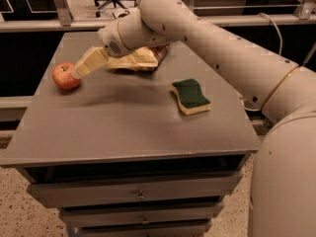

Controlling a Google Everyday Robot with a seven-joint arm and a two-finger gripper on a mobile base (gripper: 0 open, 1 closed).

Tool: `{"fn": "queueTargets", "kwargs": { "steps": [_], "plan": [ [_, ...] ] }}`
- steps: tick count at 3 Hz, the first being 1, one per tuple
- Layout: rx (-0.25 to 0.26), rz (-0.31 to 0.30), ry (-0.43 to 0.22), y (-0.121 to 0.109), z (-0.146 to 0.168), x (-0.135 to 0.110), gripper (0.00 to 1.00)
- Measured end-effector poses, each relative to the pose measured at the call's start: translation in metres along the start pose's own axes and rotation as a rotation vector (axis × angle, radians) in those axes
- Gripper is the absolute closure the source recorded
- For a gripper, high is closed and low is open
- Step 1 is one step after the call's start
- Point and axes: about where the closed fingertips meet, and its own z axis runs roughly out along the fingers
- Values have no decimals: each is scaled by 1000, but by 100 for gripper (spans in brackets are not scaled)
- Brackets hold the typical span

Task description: Move apple near sponge

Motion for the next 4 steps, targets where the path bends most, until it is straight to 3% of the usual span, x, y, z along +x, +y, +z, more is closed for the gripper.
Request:
{"fn": "queueTargets", "kwargs": {
  "steps": [4],
  "plan": [
    [-131,-20,83,26,55,18,0]
  ]
}}
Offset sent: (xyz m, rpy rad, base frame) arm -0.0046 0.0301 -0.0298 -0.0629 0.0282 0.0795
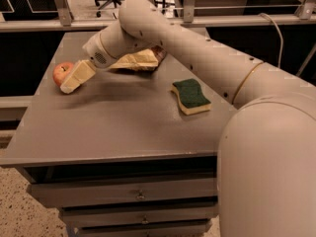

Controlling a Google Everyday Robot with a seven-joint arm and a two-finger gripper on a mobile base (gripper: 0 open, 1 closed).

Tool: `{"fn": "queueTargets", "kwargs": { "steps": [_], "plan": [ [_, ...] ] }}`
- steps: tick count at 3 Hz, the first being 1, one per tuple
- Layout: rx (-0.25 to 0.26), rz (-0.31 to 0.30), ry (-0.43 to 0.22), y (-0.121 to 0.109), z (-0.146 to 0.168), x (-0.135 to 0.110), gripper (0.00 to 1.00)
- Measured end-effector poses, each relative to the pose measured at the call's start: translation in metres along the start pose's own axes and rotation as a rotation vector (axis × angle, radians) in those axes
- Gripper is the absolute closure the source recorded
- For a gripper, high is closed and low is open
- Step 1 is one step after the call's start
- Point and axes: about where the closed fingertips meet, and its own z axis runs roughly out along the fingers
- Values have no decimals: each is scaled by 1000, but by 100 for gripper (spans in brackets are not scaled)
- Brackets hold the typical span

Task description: Move apple near sponge

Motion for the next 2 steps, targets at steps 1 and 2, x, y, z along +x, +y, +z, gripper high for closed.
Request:
{"fn": "queueTargets", "kwargs": {
  "steps": [1,2],
  "plan": [
    [-20,-2,12,2,9,2,0],
    [-39,8,22,4,13,4,18]
  ]
}}
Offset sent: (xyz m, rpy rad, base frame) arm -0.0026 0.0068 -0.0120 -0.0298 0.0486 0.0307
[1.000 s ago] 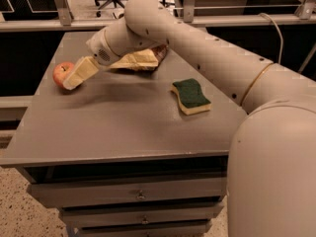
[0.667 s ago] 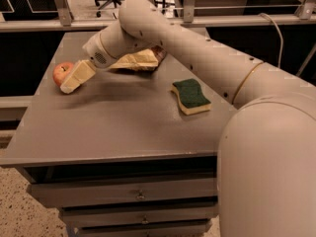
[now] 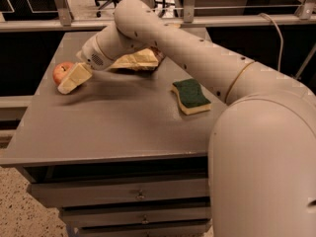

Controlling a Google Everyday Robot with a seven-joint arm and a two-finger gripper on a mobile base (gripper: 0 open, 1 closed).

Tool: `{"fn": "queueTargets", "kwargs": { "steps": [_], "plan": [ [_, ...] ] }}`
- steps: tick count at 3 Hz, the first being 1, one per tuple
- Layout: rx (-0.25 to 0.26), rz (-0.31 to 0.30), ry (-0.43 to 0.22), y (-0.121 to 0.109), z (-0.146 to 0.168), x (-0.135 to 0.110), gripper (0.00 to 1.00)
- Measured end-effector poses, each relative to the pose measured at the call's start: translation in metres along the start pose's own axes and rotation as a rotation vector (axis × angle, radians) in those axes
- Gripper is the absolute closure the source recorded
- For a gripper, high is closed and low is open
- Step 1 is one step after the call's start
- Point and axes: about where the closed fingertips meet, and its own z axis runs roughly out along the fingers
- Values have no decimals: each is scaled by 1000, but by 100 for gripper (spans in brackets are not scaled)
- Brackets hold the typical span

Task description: Move apple near sponge

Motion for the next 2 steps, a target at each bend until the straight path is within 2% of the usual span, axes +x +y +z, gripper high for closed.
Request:
{"fn": "queueTargets", "kwargs": {
  "steps": [2],
  "plan": [
    [-2,24,47,-5,-13,19,78]
  ]
}}
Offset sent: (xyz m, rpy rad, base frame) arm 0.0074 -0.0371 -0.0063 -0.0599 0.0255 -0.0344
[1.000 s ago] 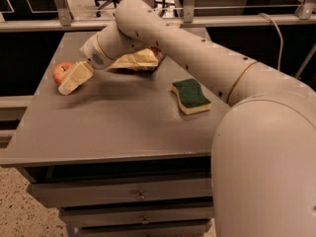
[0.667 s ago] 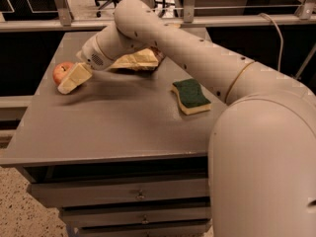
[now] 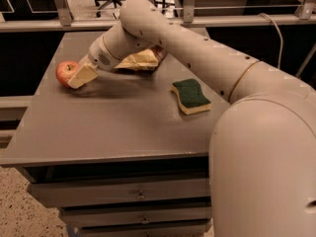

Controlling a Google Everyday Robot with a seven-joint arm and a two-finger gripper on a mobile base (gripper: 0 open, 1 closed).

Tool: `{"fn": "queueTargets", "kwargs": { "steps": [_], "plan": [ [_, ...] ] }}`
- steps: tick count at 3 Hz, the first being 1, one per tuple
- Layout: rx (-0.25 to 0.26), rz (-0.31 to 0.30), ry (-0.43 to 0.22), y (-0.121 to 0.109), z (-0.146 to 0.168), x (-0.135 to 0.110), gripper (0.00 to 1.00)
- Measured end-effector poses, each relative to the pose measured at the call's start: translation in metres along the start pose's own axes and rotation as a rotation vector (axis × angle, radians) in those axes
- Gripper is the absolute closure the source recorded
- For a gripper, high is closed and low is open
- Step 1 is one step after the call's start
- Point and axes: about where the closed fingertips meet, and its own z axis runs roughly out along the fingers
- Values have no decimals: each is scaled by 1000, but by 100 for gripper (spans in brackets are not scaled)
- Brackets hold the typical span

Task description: Move apple near sponge

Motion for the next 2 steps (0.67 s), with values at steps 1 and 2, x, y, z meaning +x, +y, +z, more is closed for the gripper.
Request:
{"fn": "queueTargets", "kwargs": {
  "steps": [1,2],
  "plan": [
    [-2,1,6,-4,-3,5,100],
    [55,-11,-23,-18,-29,-2,100]
  ]
}}
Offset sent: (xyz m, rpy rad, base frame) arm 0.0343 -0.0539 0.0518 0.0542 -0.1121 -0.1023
